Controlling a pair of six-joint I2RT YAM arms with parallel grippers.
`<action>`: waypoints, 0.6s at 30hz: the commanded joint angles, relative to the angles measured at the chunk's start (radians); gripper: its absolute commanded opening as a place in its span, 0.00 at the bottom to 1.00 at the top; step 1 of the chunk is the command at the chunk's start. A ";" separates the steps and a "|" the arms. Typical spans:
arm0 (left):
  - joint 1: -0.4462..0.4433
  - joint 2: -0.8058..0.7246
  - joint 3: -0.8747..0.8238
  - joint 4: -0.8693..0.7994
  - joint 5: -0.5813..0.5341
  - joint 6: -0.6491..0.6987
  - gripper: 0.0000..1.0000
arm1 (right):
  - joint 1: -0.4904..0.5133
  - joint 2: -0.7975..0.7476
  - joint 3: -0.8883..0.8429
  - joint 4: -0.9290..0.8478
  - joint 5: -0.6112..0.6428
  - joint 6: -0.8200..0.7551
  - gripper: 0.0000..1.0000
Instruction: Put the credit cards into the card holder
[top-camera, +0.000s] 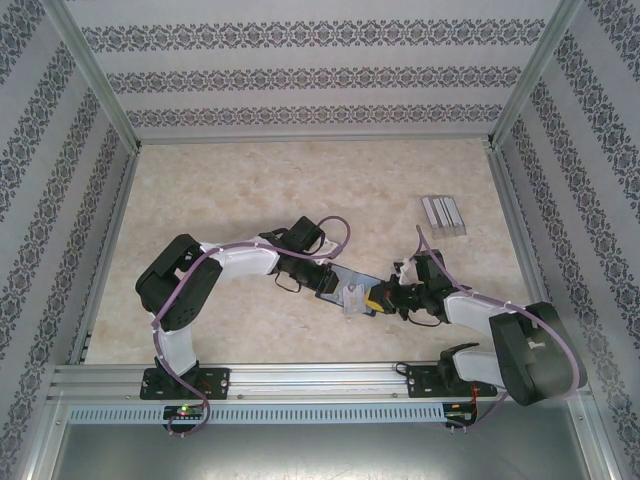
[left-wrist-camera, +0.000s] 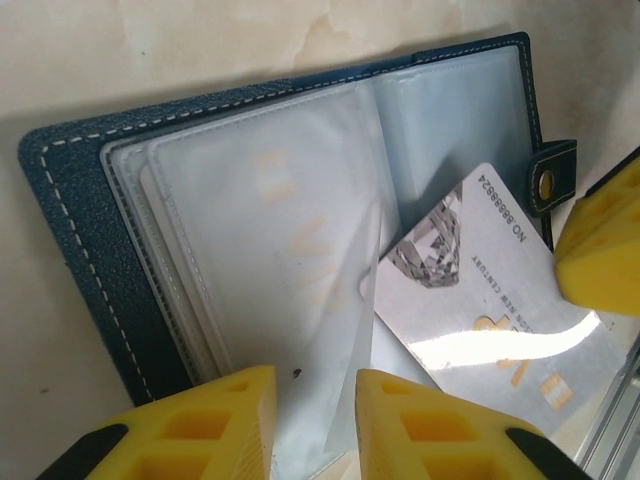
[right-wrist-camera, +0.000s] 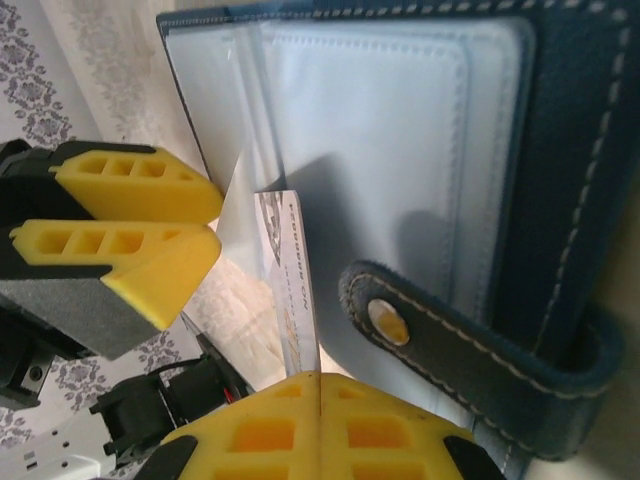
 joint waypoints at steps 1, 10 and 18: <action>-0.018 0.017 -0.018 0.044 0.026 -0.001 0.28 | -0.007 0.009 -0.006 0.038 0.067 0.008 0.00; -0.017 0.021 -0.041 0.098 0.073 -0.042 0.25 | 0.054 0.077 -0.005 0.150 0.169 0.095 0.00; -0.017 0.006 -0.063 0.102 0.053 -0.034 0.24 | 0.116 0.101 0.016 0.191 0.271 0.143 0.00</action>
